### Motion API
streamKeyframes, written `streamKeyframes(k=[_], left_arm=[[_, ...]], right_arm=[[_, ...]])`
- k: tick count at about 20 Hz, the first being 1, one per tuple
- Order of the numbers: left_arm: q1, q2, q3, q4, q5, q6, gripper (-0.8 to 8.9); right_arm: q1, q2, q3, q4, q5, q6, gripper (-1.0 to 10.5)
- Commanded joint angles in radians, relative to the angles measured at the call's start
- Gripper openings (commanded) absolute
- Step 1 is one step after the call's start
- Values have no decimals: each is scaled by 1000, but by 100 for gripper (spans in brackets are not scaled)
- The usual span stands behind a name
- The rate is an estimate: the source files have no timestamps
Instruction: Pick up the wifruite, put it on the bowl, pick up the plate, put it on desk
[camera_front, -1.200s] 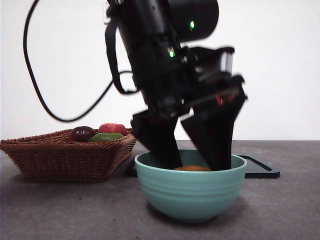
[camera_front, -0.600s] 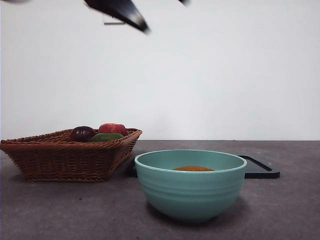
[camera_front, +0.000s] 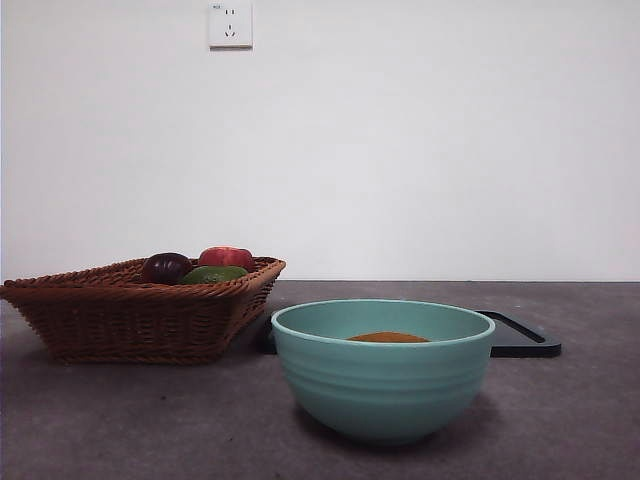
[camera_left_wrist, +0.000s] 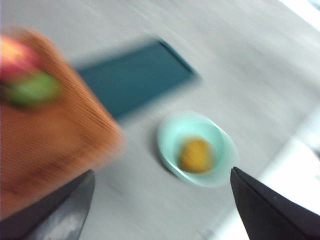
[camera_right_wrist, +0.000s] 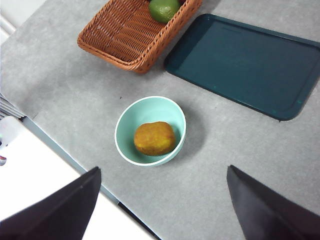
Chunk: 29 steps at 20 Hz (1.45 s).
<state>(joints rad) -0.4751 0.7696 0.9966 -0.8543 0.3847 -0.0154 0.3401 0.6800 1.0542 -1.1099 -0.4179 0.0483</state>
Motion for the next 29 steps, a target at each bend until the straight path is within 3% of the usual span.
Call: streamKeyframes(k=[1, 3, 18, 25, 29], left_arm=[[-3, -29, -71, -31, 137, 16, 433], [-3, -45, -117, -74, 209, 34, 428], [-3, -45, -127, -55, 211, 49, 428], [-3, -45, -127, -52, 211, 49, 428], [-3, -45, -127, -43, 211, 49, 429]], right_arm=[[5, 16, 15, 14, 1, -8, 402], [5, 26, 15, 17, 1, -9, 402], [11, 125, -29, 38, -1, 25, 401], [118, 191, -318, 413, -9, 202, 400], [180, 306, -362, 562, 19, 233, 323]])
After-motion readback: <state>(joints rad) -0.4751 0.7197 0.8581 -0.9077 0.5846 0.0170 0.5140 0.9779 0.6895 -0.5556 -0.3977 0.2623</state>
